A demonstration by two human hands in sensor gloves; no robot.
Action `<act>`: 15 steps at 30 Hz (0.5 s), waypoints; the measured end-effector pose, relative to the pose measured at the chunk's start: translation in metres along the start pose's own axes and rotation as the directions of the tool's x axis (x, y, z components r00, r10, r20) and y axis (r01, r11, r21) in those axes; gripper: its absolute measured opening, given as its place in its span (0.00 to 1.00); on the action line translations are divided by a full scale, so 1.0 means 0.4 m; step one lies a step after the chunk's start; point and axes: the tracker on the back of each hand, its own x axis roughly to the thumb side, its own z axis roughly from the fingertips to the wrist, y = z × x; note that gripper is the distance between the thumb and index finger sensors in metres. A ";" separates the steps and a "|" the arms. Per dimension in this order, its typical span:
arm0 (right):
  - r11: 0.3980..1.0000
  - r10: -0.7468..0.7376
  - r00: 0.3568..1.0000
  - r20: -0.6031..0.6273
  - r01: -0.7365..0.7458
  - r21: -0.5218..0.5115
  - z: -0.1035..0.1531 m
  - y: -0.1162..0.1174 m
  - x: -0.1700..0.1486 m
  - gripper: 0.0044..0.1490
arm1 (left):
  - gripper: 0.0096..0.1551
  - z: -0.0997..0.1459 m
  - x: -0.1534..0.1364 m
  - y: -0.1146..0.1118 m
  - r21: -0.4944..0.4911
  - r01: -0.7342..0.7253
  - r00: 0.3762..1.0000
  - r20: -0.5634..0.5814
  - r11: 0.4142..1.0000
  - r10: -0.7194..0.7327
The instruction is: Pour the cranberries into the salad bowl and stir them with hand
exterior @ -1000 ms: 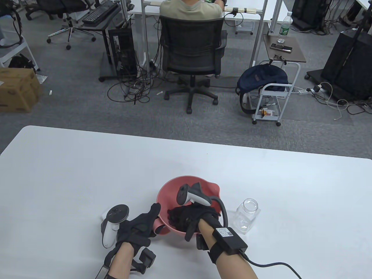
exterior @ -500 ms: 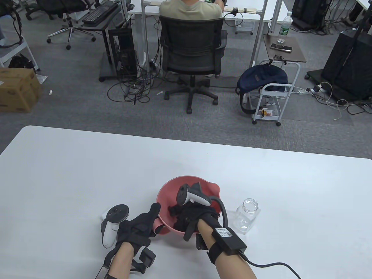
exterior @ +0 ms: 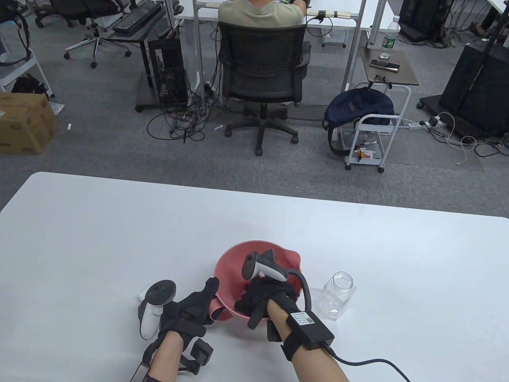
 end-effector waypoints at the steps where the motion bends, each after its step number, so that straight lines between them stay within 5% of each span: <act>1: 1.000 -0.002 1.000 -0.006 0.002 -0.002 0.001 0.000 0.000 0.63 | 0.44 0.000 0.000 0.000 0.000 -0.001 1.000 0.000 1.000 0.001; 10: 0.999 0.034 0.995 -0.096 -0.037 -0.030 0.008 -0.005 -0.004 0.60 | 0.45 0.000 0.000 0.001 0.000 -0.001 1.000 0.000 1.000 0.001; 15: 0.997 0.069 0.992 -0.102 -0.073 -0.030 0.008 -0.003 -0.001 0.36 | 0.44 0.000 0.000 0.001 0.000 -0.001 1.000 0.000 1.000 0.001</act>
